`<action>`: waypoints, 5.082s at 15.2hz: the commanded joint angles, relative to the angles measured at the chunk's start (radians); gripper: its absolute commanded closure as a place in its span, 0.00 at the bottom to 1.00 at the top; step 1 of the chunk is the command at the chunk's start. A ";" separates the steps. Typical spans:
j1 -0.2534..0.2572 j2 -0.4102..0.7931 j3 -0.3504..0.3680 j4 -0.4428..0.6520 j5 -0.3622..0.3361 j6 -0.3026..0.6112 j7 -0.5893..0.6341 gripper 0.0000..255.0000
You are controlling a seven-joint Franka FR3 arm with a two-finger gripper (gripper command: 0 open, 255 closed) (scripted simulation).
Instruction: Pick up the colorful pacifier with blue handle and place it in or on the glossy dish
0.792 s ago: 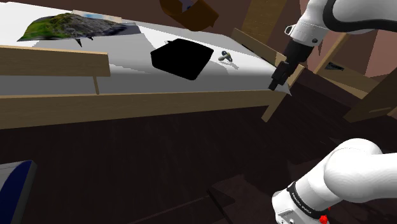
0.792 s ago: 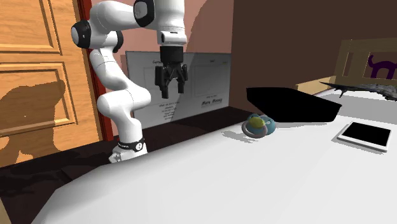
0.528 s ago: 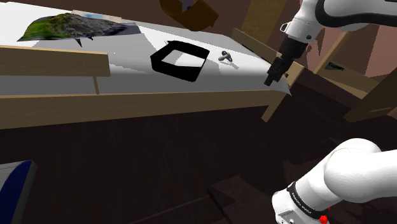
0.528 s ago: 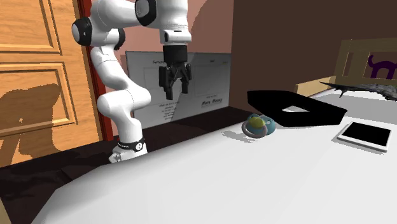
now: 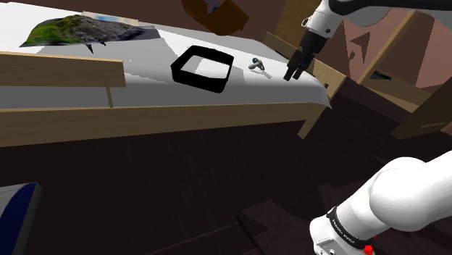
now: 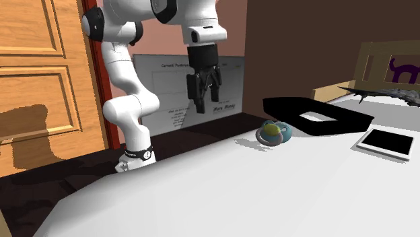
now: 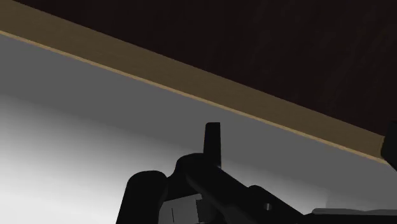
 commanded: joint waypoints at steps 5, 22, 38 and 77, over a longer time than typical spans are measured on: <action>0.006 0.253 -0.070 0.261 0.117 -0.018 -0.119 0.00; -0.058 0.682 -0.095 0.714 0.352 -0.091 -0.257 0.00; -0.056 0.680 -0.094 0.705 0.352 -0.083 -0.258 1.00; 0.128 0.744 -0.017 1.134 0.335 -0.323 0.135 1.00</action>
